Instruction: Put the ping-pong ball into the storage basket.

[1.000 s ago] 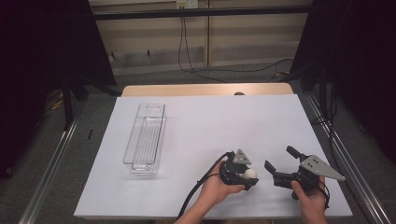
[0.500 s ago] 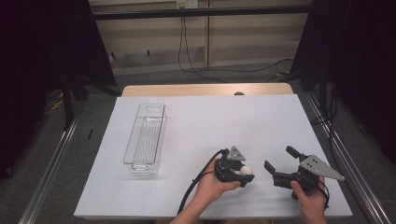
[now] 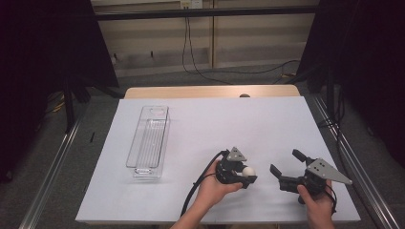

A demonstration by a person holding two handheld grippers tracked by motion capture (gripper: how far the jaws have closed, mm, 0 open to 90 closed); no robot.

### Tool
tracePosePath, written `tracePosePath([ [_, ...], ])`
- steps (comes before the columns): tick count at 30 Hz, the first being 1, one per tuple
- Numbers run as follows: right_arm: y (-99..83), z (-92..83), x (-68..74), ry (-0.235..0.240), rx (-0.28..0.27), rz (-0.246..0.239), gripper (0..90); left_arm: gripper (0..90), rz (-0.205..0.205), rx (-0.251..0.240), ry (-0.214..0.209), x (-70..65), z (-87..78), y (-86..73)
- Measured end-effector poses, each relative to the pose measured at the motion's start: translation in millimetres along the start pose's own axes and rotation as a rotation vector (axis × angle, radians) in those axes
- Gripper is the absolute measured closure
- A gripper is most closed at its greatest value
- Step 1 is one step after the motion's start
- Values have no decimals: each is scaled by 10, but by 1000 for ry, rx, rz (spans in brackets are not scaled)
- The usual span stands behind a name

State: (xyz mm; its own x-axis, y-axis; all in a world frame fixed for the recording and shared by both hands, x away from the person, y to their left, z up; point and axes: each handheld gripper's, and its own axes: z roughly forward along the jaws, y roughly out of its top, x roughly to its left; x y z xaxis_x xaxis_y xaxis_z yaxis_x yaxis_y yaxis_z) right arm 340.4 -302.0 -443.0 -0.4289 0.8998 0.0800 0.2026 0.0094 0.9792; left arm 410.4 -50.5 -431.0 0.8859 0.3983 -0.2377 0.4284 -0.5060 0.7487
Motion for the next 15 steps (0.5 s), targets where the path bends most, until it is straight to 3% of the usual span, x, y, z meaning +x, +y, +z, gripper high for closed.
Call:
tracePosePath([
  [15,3,0,-1,5,-5,-10,9,512,-18,-16,18,79,-118,-9],
])
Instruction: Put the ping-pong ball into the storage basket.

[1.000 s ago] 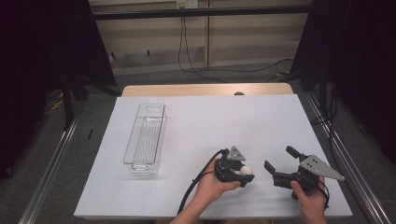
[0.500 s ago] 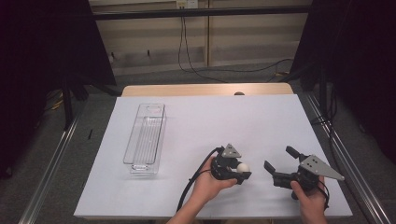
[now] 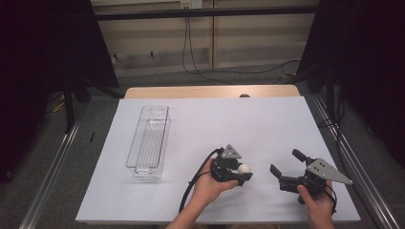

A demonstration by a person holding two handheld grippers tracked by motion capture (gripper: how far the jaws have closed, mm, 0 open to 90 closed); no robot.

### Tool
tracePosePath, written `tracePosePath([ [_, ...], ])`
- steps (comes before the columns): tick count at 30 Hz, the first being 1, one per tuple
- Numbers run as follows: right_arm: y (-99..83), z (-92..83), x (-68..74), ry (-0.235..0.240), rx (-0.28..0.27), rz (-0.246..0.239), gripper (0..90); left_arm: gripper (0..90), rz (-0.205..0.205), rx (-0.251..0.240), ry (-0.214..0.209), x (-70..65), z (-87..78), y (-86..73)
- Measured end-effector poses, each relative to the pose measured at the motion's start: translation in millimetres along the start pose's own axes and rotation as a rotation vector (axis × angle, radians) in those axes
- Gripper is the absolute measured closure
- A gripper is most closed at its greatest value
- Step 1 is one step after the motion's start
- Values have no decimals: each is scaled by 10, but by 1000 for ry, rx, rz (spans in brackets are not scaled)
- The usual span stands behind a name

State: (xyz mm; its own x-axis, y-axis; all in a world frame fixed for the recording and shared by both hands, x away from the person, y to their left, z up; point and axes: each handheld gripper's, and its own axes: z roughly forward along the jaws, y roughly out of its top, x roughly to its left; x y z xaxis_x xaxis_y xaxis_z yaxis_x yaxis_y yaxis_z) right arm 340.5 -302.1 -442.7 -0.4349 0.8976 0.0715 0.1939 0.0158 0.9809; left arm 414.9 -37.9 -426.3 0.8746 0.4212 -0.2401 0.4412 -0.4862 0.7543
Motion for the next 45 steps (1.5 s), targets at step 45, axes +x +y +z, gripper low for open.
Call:
tracePosePath([
  [45,0,-6,14,-4,-13,-10,6,512,-48,-9,52,177,-289,-5],
])
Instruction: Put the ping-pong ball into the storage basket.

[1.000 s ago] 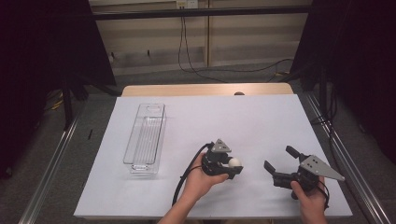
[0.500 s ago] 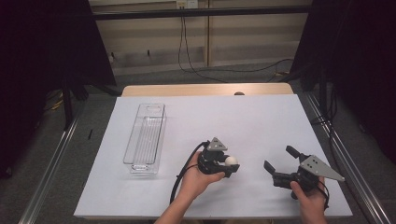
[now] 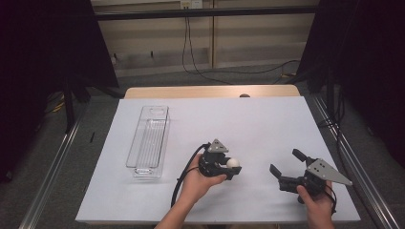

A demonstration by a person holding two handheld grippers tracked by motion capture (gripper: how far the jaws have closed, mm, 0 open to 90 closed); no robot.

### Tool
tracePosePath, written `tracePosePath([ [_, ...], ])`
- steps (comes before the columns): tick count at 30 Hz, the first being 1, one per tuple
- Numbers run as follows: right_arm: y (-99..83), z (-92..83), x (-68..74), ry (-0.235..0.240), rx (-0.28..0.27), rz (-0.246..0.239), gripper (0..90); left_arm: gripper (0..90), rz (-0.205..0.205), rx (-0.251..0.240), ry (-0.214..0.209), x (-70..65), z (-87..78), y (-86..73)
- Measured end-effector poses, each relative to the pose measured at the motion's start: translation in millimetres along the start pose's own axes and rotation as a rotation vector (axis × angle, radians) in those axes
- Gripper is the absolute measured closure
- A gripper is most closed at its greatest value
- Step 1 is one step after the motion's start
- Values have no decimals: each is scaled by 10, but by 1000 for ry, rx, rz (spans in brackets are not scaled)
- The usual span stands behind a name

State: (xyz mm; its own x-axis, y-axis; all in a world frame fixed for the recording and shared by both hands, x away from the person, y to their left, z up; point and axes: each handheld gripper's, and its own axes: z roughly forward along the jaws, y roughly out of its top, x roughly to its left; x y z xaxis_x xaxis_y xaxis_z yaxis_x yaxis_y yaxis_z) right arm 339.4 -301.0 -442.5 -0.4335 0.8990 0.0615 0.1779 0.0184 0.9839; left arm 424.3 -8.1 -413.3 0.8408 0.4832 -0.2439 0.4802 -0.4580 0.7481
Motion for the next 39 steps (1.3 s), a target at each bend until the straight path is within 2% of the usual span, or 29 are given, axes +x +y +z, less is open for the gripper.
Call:
tracePosePath([
  [4,-1,3,0,1,1,-1,6,511,-3,-14,-4,17,-11,-5],
  [9,-1,5,0,2,0,-4,6,512,-5,2,5,30,-36,-9],
  [15,-1,5,1,6,0,-2,6,512,-12,-7,-1,55,-50,-13],
  [16,-1,5,1,7,-1,-2,6,512,-16,-3,8,53,-58,-14],
  [22,-1,4,2,6,-1,-1,6,512,-7,3,14,79,-85,-16],
  [29,0,3,2,7,-1,0,6,512,-25,-13,11,90,-99,-24],
  [39,1,2,2,7,-1,0,7,512,-17,9,21,129,-144,-28],
])
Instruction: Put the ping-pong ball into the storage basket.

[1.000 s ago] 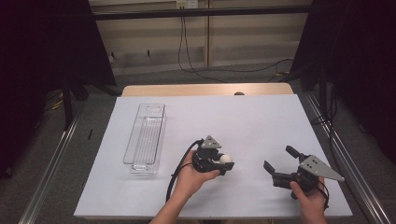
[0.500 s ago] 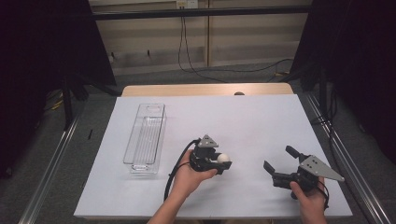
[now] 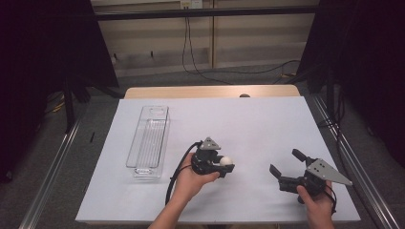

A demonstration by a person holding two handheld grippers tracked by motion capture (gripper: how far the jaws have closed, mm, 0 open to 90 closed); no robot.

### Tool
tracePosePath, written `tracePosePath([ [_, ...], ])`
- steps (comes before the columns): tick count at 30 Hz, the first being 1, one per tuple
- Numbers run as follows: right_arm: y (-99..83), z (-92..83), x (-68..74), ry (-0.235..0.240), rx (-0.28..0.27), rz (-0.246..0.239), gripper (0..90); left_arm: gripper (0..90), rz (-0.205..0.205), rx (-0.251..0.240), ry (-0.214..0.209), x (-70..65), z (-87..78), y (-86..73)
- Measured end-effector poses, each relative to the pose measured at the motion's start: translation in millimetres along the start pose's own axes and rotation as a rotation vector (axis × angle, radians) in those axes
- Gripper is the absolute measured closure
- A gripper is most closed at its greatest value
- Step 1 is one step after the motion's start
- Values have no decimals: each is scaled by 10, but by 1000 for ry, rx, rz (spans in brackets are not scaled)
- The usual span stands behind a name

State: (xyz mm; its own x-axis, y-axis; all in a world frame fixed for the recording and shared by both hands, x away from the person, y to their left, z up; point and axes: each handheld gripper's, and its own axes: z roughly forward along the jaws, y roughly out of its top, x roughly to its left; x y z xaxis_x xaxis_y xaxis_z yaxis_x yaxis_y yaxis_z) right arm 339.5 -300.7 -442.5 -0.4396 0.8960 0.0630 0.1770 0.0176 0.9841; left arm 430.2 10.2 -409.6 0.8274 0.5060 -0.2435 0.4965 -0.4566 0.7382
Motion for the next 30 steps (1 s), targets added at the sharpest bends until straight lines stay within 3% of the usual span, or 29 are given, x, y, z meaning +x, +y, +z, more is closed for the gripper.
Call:
tracePosePath([
  [30,1,4,1,-4,-4,5,8,512,-26,-12,6,89,-93,-16],
])
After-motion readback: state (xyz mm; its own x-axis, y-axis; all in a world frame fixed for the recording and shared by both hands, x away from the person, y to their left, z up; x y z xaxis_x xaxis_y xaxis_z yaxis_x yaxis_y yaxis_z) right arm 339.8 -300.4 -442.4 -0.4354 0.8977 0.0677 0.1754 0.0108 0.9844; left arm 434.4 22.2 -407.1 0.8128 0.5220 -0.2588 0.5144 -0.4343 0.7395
